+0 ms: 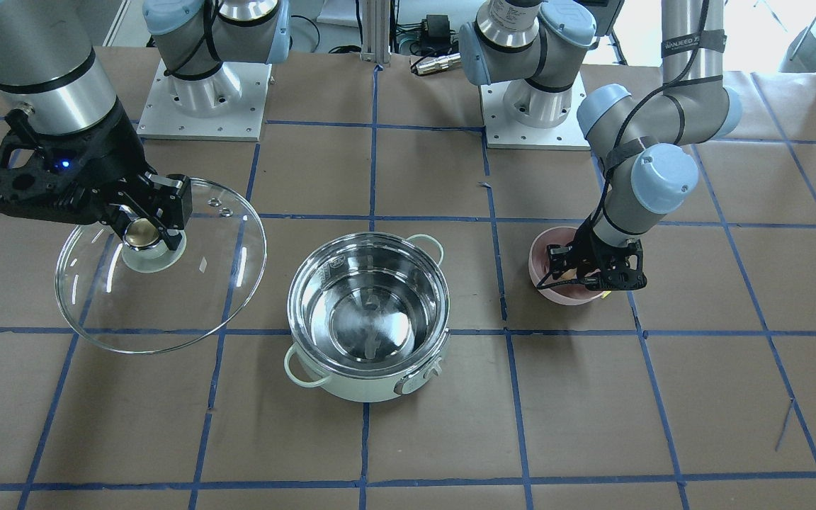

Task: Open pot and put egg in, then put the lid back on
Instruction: 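Close the left gripper on the brown egg in the pink bowl, then lift the egg with the left gripper and carry it over the open pot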

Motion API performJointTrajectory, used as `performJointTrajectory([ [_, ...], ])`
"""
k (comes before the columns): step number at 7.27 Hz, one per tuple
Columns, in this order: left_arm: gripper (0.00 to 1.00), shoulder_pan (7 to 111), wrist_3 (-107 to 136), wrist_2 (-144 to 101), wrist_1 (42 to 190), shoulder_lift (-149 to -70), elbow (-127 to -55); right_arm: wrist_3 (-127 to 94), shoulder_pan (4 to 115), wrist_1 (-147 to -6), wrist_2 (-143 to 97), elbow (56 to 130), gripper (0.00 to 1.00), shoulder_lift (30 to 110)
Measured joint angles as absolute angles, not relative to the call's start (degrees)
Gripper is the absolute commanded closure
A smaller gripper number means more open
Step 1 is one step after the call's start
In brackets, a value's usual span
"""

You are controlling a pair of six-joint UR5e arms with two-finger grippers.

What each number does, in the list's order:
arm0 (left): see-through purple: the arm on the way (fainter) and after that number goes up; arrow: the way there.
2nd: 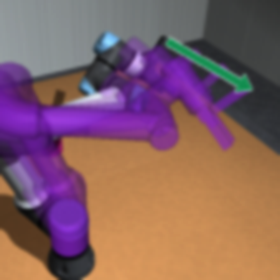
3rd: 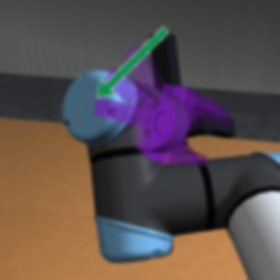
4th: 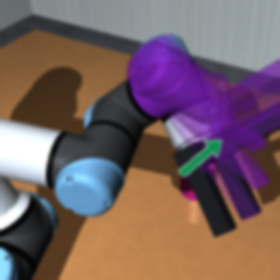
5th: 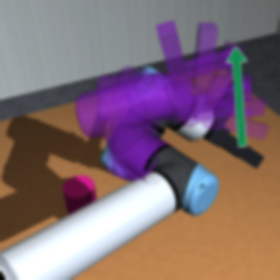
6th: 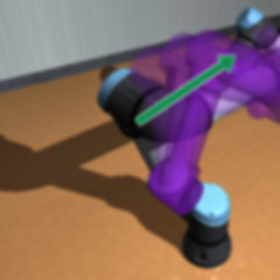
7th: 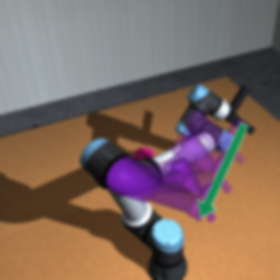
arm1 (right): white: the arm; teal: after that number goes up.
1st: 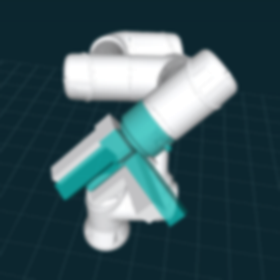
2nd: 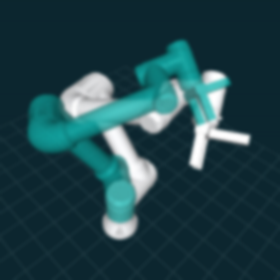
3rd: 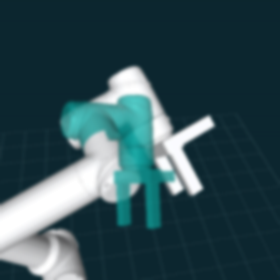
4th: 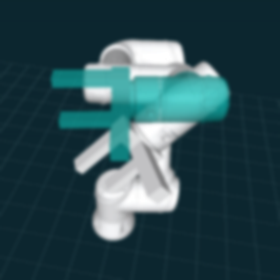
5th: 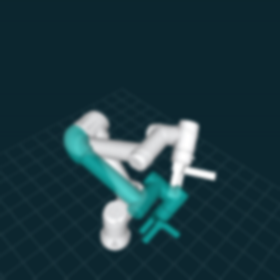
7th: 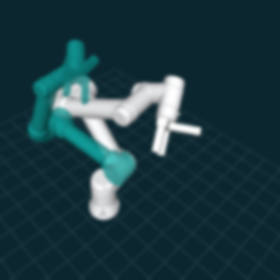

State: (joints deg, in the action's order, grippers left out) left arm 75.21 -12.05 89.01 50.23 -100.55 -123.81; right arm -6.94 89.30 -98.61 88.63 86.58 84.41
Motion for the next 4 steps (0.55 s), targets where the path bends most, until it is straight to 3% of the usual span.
performJointTrajectory([
  [4, 0.99, 77.34, -11.34, 89.23, 56.88, -94.98, -119.41, -6.89, 88.79, -98.77, 88.16, 86.77, 0.66, 84.38],
])
